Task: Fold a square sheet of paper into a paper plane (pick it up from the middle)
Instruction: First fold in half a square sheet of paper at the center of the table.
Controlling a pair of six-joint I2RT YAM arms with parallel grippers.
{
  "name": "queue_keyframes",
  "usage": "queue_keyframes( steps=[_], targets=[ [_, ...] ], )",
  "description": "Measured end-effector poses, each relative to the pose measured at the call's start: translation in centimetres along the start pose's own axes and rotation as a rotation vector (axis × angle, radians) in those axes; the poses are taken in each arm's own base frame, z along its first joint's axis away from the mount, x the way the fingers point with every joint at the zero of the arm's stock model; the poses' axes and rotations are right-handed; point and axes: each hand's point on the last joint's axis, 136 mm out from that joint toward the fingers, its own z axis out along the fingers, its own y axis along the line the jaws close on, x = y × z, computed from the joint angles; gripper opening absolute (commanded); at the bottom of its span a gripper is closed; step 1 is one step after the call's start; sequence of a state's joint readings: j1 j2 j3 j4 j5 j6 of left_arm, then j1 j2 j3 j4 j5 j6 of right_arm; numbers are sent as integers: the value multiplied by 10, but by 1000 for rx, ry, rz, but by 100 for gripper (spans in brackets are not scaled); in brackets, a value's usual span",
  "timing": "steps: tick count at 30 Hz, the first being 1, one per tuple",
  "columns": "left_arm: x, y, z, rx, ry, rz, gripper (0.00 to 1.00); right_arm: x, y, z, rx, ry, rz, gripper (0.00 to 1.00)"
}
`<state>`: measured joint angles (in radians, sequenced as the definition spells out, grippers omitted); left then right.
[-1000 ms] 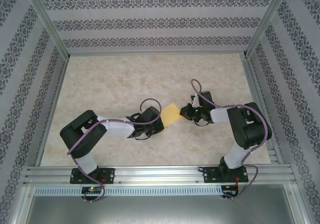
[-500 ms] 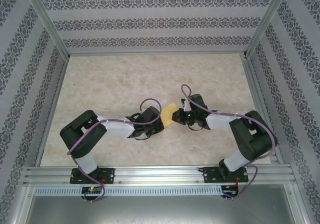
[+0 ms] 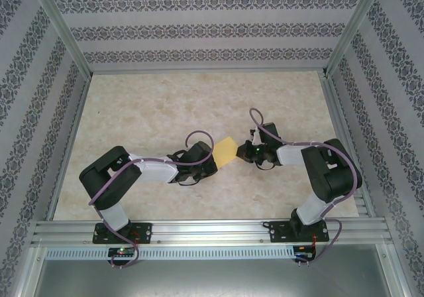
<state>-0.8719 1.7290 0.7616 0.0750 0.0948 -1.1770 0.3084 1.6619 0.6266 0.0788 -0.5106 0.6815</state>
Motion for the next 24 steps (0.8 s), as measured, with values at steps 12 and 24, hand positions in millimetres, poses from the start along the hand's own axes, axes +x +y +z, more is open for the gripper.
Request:
queue_keyframes(
  steps=[12,24],
  targets=[
    [0,0,0,1,0,1,0,-28,27,-33,-33,-131,-61,0],
    [1,-1,-1,-1,10,51,0,39,34,21,-42,95,-87,0]
  ],
)
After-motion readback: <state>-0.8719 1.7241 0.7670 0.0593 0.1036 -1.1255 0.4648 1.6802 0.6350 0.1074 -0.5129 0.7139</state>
